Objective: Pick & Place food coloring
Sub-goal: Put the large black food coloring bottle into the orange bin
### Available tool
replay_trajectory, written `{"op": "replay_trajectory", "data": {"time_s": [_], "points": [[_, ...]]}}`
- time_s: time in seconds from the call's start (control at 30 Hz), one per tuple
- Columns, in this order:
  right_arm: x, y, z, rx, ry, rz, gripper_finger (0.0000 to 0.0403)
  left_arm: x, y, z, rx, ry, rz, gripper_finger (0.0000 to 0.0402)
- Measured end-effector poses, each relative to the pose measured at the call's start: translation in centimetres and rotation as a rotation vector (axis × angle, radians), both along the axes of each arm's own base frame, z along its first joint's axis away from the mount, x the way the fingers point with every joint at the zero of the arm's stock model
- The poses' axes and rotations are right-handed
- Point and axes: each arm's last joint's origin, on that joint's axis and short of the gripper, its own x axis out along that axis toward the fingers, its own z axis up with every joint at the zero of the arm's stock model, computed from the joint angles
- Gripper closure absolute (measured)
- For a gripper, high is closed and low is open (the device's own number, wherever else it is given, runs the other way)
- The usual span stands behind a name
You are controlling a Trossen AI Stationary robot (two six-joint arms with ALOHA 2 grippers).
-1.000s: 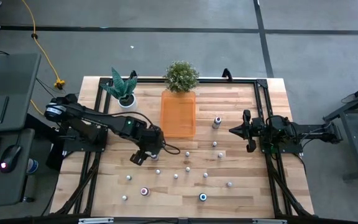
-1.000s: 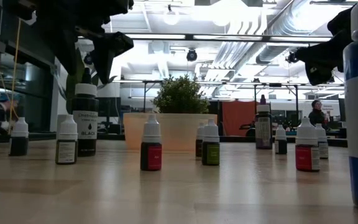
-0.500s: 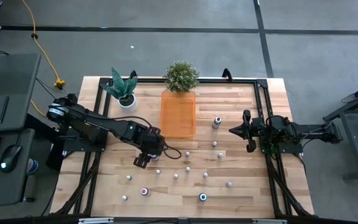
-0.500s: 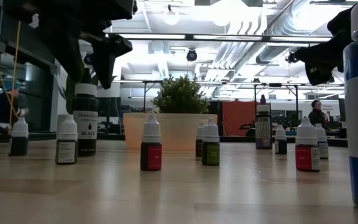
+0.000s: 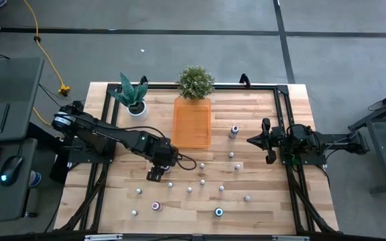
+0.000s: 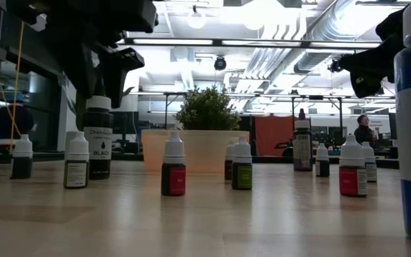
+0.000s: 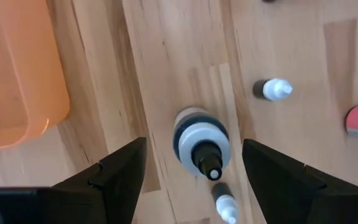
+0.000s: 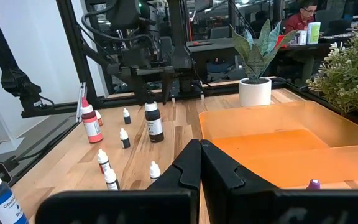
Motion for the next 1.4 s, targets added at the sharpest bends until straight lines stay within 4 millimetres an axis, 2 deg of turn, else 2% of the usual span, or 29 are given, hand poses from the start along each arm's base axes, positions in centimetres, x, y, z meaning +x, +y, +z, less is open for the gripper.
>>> {"op": "replay_trajectory", "data": {"time_s": [0.37, 0.87, 1.4], "points": [[0.0, 0.0, 0.0, 0.0, 0.0, 0.0, 0.0402, 0.1, -0.2, -0.4, -0.016, 0.018, 0.037, 0.0145], [0.0, 0.0, 0.0, 0.0, 0.001, 0.0, 0.0402, 0.3, -0.4, -0.6, -0.055, 0.024, 0.027, 0.0225], [0.0, 0.0, 0.0, 0.0, 0.001, 0.0, 0.0402, 0.6, -0.6, -1.2, -0.04, 0.041, 0.024, 0.0232]]}}
